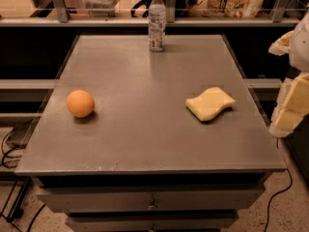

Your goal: Knock blue plastic bottle over

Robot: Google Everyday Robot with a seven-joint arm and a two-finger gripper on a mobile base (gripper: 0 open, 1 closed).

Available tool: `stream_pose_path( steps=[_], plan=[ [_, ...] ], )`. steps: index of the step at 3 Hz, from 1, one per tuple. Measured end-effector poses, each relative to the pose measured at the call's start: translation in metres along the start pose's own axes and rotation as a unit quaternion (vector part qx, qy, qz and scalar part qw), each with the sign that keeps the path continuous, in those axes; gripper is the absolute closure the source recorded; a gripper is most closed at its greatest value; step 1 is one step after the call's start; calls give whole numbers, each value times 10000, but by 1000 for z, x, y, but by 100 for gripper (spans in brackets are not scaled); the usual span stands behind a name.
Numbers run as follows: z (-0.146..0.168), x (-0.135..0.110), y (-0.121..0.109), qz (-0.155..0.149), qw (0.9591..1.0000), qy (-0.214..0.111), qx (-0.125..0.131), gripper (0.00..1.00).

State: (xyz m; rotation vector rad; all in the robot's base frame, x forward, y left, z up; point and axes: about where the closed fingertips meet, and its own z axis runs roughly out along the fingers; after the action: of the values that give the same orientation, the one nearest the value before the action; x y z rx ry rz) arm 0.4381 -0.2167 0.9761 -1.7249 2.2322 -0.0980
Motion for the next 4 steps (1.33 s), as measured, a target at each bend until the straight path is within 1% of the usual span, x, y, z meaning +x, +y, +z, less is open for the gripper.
stream_pose_path(
  steps=[1, 2, 3, 4],
  plan=[
    [0, 0, 0, 0, 10000, -1, 0, 0],
    [-2, -1, -3, 30, 9999, -125, 86, 0],
    [3, -3, -11, 187, 9978, -621, 146, 0],
    [10, -11, -27, 372, 9918, -1160, 384, 0]
  ],
)
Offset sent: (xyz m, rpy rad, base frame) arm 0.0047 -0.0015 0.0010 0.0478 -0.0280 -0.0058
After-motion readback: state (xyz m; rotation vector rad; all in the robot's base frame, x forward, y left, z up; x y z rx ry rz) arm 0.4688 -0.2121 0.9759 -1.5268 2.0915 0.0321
